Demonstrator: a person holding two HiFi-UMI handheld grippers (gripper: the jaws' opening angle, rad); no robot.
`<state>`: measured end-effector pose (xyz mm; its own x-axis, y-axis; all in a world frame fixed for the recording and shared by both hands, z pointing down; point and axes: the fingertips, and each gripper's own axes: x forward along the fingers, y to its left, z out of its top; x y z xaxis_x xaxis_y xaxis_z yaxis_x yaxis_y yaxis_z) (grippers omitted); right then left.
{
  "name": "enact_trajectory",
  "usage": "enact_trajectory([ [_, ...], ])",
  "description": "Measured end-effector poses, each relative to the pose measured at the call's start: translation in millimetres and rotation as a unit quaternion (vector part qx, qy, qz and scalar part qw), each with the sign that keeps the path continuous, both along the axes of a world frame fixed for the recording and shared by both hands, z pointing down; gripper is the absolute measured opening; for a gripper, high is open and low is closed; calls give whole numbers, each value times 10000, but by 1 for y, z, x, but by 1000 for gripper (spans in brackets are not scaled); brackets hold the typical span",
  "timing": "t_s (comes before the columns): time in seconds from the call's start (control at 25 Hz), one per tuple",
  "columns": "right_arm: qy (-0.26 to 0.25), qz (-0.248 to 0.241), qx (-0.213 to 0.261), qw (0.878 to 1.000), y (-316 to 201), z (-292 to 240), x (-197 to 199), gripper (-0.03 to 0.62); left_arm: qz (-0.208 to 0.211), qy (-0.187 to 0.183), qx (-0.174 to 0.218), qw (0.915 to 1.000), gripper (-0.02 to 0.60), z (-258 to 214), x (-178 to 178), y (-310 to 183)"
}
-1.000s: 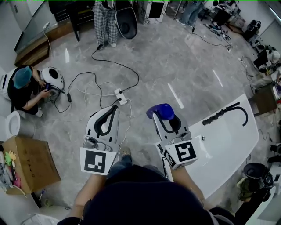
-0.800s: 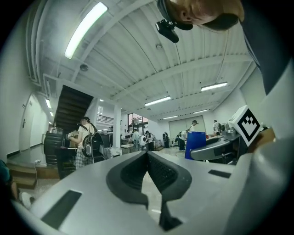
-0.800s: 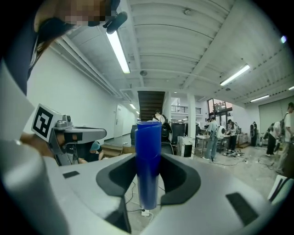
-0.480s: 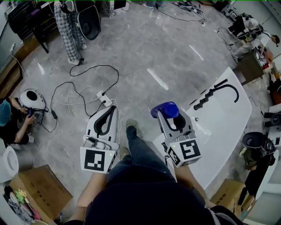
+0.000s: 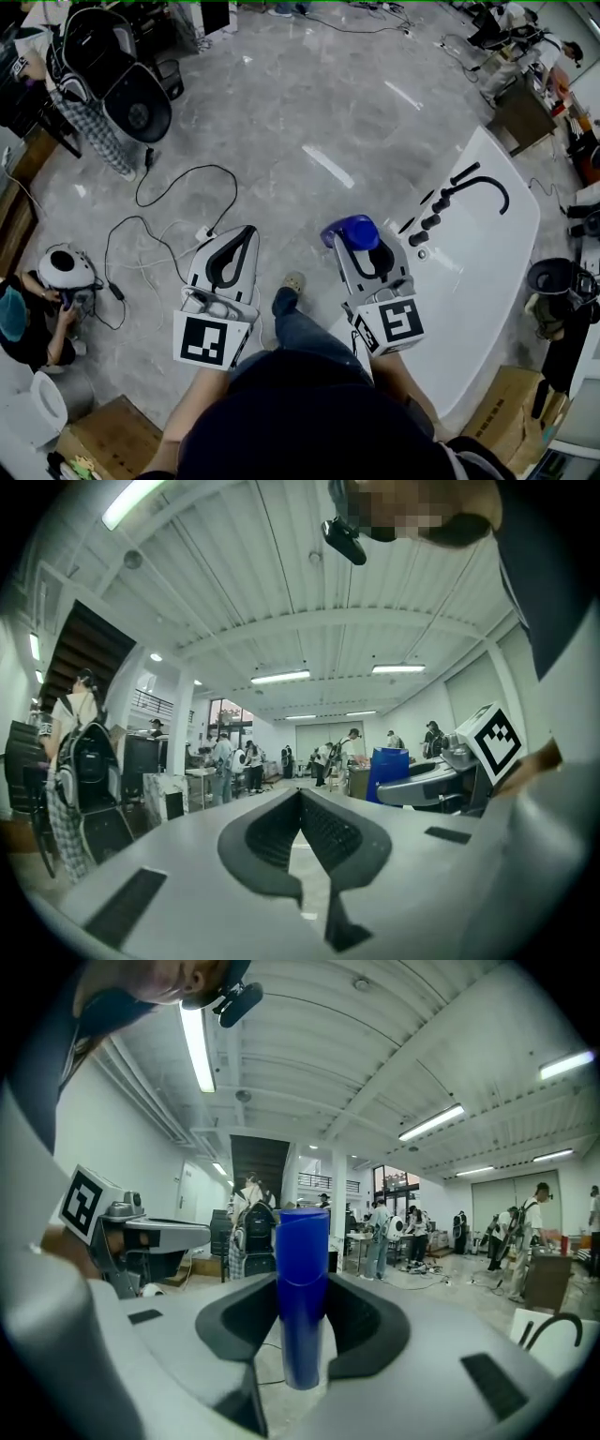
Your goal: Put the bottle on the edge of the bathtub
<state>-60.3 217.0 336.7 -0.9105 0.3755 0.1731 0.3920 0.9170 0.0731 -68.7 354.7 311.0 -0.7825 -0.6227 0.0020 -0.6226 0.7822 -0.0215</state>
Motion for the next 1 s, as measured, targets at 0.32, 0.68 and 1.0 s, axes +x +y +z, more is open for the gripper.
enact_trajectory([
  [0.32,-54,713,-89,9974,-76,0,-83,167,949,-85,-193,9953,25,-10,-100,-97],
  [0.68,-85,1854,23,9826,-173,4,-89,167,2363,49,-289,9712,25,-6,-136,-219],
  [1.0,356,3788,-255,9244,-277,34,-9,167,4018,1,-464,9145,25,6,-107,-346],
])
